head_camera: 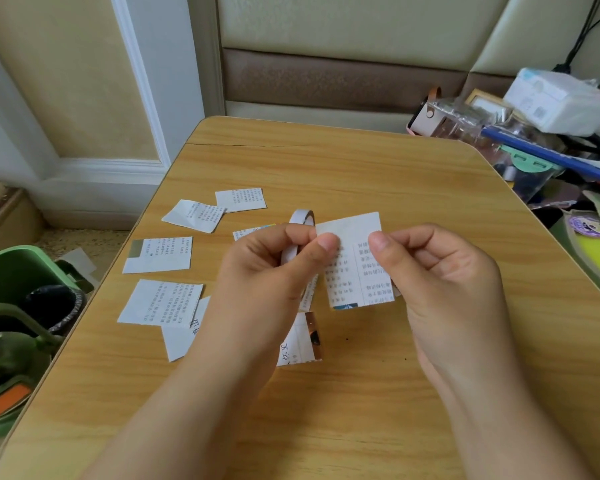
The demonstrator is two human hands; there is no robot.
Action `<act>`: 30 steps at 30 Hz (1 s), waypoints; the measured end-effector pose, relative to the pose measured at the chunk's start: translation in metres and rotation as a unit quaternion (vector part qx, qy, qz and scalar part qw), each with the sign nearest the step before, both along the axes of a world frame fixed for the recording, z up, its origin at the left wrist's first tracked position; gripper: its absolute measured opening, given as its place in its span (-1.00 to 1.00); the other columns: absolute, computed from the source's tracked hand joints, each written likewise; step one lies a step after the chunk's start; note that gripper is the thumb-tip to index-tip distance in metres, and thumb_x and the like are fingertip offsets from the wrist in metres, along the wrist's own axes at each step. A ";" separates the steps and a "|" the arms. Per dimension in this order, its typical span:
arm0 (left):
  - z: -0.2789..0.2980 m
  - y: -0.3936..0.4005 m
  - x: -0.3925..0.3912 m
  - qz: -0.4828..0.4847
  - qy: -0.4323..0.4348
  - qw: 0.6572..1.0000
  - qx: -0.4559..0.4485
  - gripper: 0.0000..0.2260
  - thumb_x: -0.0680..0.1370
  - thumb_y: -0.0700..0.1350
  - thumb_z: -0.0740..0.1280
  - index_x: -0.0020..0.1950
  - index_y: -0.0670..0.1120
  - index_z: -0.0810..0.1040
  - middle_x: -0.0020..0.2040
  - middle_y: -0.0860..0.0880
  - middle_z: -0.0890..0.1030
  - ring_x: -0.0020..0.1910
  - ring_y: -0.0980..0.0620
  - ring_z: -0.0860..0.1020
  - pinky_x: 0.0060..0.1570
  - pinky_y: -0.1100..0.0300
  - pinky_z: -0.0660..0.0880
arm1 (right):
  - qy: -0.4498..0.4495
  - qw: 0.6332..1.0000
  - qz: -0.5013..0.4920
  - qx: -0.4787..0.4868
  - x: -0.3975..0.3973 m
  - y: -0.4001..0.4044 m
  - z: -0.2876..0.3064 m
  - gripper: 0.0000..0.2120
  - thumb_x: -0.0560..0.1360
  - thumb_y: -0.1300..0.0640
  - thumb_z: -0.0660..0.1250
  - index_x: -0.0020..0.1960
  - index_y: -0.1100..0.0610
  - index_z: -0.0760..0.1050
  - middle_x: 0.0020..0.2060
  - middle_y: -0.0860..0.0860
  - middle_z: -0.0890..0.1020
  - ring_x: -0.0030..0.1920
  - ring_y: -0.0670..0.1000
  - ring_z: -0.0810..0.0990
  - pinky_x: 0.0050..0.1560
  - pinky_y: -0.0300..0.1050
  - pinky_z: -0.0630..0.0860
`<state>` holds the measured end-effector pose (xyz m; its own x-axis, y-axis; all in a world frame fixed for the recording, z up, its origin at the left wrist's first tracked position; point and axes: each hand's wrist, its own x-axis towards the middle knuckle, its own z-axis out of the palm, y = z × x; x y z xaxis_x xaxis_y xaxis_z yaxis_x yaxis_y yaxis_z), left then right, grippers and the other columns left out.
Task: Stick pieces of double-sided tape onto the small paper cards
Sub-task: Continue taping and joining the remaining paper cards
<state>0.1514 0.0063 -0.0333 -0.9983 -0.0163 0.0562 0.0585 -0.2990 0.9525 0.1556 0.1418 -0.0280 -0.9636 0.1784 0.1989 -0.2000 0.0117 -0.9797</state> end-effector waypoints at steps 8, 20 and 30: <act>0.003 -0.007 -0.001 -0.017 0.018 0.996 -0.081 -0.91 0.27 0.01 0.44 -0.37 0.01 0.61 -0.40 -0.11 0.38 -0.37 0.01 0.36 -0.28 0.22 0.36 | 0.039 0.994 0.025 0.096 0.002 0.003 0.004 -0.87 0.38 0.23 0.48 -0.31 0.14 0.57 -0.38 0.03 0.65 -0.36 -0.05 0.59 -0.31 -0.24 0.52; -0.002 -0.003 -0.001 -0.019 0.020 0.999 0.028 -0.91 0.37 -0.10 0.40 -0.33 0.01 0.67 -0.37 0.06 0.61 -0.34 0.13 0.55 -0.29 0.33 0.44 | 0.022 0.997 0.033 0.060 0.004 0.002 0.000 -0.97 0.33 0.09 0.44 -0.28 0.00 0.60 -0.36 0.00 0.67 -0.34 -0.07 0.61 -0.30 -0.25 0.51; -0.001 -0.005 -0.001 -0.024 0.016 1.000 -0.004 -0.92 0.38 -0.09 0.42 -0.32 -0.02 0.65 -0.38 0.01 0.60 -0.35 0.09 0.56 -0.28 0.23 0.44 | 0.029 0.994 0.026 0.099 0.006 0.003 0.002 -0.92 0.32 0.08 0.45 -0.24 0.05 0.58 -0.33 0.05 0.66 -0.31 0.03 0.62 -0.28 -0.13 0.56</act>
<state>0.1502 0.0016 -0.0346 -0.9956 0.0319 0.0884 0.0752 -0.2946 0.9527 0.1611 0.1444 -0.0259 -0.9566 0.0802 0.2801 -0.2611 0.1905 -0.9463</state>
